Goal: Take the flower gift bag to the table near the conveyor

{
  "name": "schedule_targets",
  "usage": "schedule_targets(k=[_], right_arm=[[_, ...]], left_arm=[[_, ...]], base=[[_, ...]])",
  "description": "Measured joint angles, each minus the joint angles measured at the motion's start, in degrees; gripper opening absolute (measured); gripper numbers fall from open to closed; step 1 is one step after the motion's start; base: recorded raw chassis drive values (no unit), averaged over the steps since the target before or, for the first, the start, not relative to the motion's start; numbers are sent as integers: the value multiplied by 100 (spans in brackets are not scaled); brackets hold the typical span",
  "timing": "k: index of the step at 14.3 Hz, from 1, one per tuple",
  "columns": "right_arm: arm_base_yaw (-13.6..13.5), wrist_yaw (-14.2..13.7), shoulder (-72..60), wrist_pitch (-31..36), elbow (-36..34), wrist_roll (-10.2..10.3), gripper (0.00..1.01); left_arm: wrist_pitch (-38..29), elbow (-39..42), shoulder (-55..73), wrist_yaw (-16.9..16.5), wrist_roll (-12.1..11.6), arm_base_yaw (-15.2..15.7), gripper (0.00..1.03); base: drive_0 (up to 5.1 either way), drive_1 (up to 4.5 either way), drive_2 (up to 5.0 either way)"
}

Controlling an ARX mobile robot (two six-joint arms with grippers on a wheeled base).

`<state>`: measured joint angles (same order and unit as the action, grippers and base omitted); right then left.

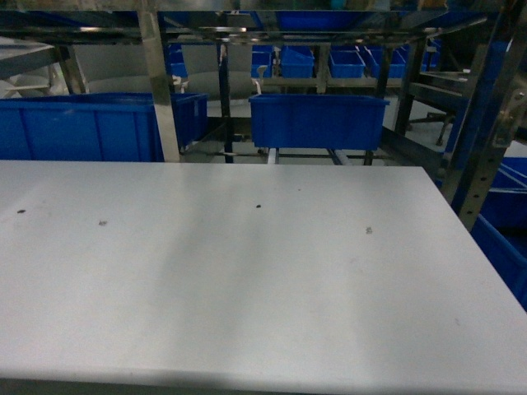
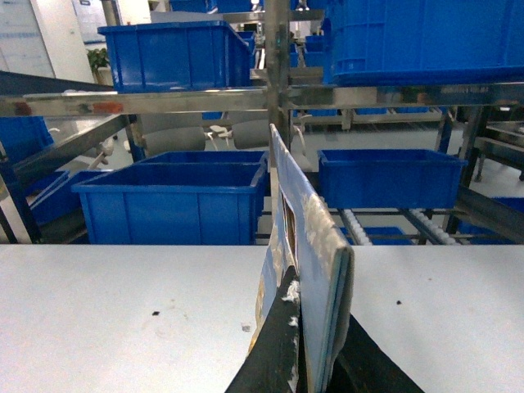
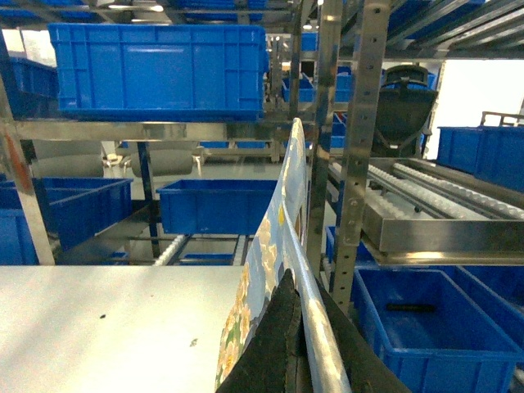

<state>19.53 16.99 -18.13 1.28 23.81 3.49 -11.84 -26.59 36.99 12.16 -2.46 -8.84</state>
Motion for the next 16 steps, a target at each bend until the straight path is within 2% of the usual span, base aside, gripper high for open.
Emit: schedule_targets(k=[7,16], right_arm=[[0,17,0,7,0,0,2],[0,-2,-17,-22,0,0,2]], left_arm=[[17,0,7,20,0,11,2],[17,0,9,-2,0,9,2]], base=[[-137,432,-326],[-482,336,136]])
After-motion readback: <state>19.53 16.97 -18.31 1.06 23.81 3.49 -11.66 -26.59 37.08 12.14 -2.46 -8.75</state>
